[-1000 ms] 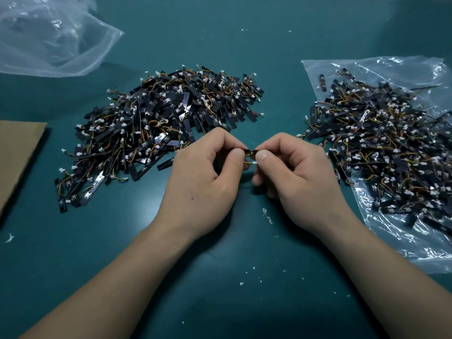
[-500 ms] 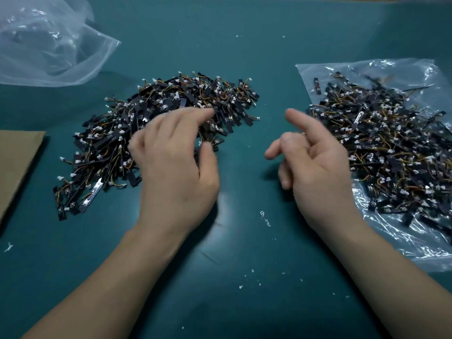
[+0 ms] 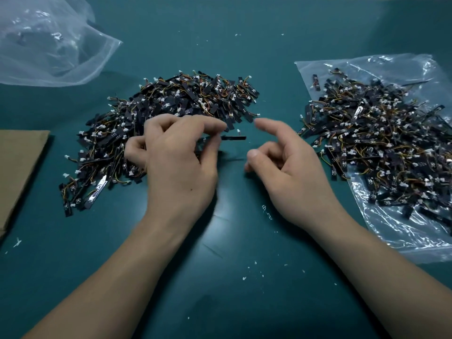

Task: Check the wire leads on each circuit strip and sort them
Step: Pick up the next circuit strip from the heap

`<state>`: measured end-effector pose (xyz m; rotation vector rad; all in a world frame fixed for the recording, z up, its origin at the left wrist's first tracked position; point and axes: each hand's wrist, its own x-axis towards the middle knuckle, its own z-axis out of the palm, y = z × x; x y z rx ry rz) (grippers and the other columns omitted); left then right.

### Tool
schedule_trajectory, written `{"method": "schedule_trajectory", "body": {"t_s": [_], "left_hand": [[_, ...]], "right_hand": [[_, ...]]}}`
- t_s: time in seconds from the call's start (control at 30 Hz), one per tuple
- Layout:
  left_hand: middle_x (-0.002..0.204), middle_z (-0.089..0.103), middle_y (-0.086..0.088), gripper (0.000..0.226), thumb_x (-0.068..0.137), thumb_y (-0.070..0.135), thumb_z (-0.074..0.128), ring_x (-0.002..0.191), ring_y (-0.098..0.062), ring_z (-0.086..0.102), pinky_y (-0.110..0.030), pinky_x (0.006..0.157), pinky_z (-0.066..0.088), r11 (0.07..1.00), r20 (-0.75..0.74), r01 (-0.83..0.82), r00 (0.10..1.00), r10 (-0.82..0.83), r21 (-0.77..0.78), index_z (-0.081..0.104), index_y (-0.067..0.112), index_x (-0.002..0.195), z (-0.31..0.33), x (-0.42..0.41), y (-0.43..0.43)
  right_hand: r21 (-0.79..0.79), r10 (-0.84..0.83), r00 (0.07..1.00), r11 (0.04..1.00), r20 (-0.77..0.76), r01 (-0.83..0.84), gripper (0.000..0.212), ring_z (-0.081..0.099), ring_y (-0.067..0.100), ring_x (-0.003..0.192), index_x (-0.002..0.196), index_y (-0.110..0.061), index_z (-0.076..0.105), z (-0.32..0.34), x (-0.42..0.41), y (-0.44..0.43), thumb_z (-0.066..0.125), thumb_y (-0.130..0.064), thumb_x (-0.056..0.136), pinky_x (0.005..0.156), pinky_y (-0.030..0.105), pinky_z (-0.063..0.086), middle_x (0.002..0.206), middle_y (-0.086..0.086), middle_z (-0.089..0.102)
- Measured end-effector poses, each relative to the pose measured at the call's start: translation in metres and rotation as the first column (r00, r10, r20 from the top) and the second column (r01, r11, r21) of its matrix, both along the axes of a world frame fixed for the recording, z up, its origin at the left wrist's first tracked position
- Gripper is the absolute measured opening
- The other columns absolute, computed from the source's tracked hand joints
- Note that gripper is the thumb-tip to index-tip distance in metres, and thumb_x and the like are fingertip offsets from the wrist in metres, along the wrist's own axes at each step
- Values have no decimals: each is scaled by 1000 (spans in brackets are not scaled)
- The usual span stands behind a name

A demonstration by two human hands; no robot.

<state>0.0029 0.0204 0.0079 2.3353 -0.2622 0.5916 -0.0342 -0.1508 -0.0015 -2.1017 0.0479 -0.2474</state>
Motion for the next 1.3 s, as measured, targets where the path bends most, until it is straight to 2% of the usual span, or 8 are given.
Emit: {"method": "schedule_trajectory", "body": {"t_s": [0.1, 0.17, 0.3, 0.5, 0.63, 0.77, 0.93, 1.3], "left_hand": [[98, 68, 27, 17, 94, 26, 70, 104, -7, 62, -47, 103, 38, 964, 6, 184, 983, -186, -193, 71, 37, 107, 2, -3, -3], [97, 70, 19, 20, 95, 21, 69, 96, -6, 66, -53, 96, 49, 921, -40, 285, 951, -306, -266, 70, 33, 111, 1, -5, -4], [98, 71, 17, 13, 95, 25, 68, 92, -8, 66, -56, 92, 50, 927, -75, 279, 949, -306, -250, 74, 32, 105, -3, -3, -5], [98, 70, 21, 16, 96, 24, 64, 92, -6, 65, -56, 95, 48, 940, -85, 188, 972, -219, -284, 67, 38, 103, 1, -1, -3], [128, 57, 25, 44, 94, 15, 58, 123, -9, 52, -30, 102, 29, 988, -99, -3, 995, -12, -156, 60, 36, 133, 4, -1, 3], [120, 65, 9, 31, 98, 24, 55, 116, -15, 59, -52, 103, 43, 960, -30, 224, 972, -232, -167, 66, 23, 127, 5, -6, -2], [94, 64, 2, 6, 96, 15, 66, 90, -8, 59, -29, 83, 49, 900, 47, 364, 930, -364, -240, 71, 11, 94, 1, -8, -5], [113, 69, -1, 11, 97, 9, 64, 94, -2, 59, -15, 86, 39, 815, -79, 417, 871, -485, -403, 64, 5, 87, 5, -11, -6]], "right_hand": [[-8, 50, 998, 999, -29, -51, 73, 62, 11, 63, 154, -51, 27, -1, -1, -2, 62, -46, 91, 81, 50, 56, 97, -18, 72], [-36, 81, 997, 996, -10, -82, 56, 63, 15, 65, 146, -48, 46, 0, -1, -5, 63, -44, 92, 79, 49, 57, 95, -13, 73], [12, 65, 996, 998, 62, -66, 10, 68, 4, 68, 102, -27, 72, 0, 3, -6, 63, -28, 100, 68, 27, 55, 80, -11, 75], [55, 80, 996, 995, 34, -82, 27, 64, 0, 61, 121, -31, 70, 0, 1, -6, 49, -33, 105, 69, 22, 47, 96, -14, 78], [148, 68, 997, 986, 44, -74, 27, 58, 8, 52, 120, -34, 70, 4, -2, -5, 46, -32, 106, 59, 17, 47, 95, -10, 77], [174, 140, 988, 973, 68, -150, 26, 62, 3, 58, 117, -30, 72, 5, -4, -3, 50, -26, 106, 57, 15, 47, 88, -6, 76], [46, 204, 977, 977, 67, -207, 25, 62, 15, 66, 103, -23, 74, 2, -4, -7, 51, -31, 106, 63, 43, 53, 80, -4, 71], [34, 310, 950, 950, 21, -311, 29, 60, 22, 68, 89, -28, 71, 7, -6, -8, 47, -36, 105, 66, 53, 51, 76, 1, 68]]}}
